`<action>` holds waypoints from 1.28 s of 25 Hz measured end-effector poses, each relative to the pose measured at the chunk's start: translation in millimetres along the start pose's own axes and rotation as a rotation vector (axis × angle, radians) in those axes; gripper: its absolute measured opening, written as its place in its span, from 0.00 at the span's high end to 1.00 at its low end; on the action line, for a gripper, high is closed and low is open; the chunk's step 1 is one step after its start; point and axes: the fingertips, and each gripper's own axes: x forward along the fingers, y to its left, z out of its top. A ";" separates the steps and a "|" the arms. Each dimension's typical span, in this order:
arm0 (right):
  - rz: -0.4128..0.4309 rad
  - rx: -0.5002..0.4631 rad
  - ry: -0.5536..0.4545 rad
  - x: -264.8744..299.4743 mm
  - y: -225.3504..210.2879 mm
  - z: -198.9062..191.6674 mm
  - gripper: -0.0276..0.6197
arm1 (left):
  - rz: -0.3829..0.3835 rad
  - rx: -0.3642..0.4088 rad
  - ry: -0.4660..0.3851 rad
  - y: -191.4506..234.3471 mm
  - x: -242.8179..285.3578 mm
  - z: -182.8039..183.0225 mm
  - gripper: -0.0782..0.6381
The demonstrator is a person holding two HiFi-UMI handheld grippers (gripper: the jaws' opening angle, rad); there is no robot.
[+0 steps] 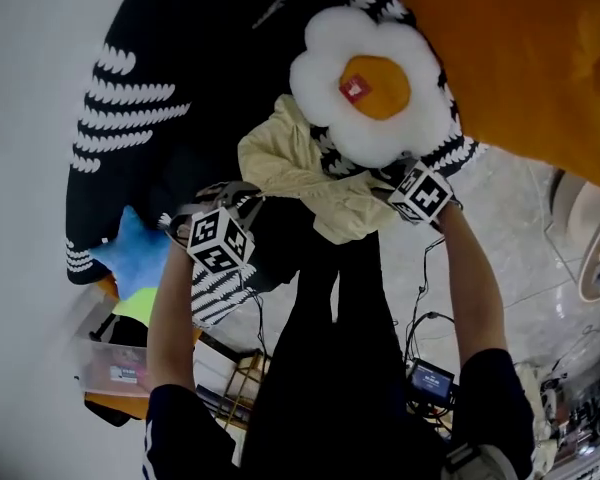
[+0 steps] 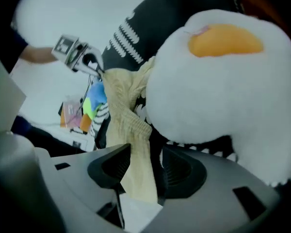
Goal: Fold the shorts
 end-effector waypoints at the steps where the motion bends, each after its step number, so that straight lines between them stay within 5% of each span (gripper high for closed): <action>1: 0.030 0.089 -0.029 6.4 3.1 5.2 0.62 | 0.007 -0.012 -0.002 -2.0 -0.8 -7.0 0.84; 4: 0.096 0.302 -0.122 17.6 8.2 19.2 0.52 | 0.027 -0.019 -0.004 -9.0 -4.0 -25.2 0.84; 8: 0.124 0.424 -0.185 18.3 6.4 28.1 0.45 | 0.049 -0.055 -0.024 -18.0 -0.7 -46.1 0.84; 11: 0.123 0.352 -0.153 34.9 24.1 36.8 0.53 | 0.083 -0.121 -0.060 -17.7 4.0 -62.8 0.84; 15: 0.056 0.329 -0.137 59.7 59.0 44.8 0.48 | 0.119 -0.144 -0.097 -34.9 1.8 -95.9 0.84; 17: 0.005 0.336 -0.163 59.8 65.3 48.2 0.69 | 0.141 -0.144 -0.114 -39.3 4.3 -113.9 0.84; 18: -0.003 0.323 -0.164 55.2 68.3 47.7 0.90 | 0.155 -0.150 -0.126 -36.7 5.3 -116.0 0.84; 25: -0.019 0.095 -0.079 64.5 153.9 22.7 0.92 | 0.180 -0.143 -0.161 -42.6 1.2 -136.3 0.84; 32: -0.029 -0.019 -0.218 84.2 258.1 38.7 0.92 | 0.293 -0.210 -0.188 -28.6 -5.9 -167.4 0.84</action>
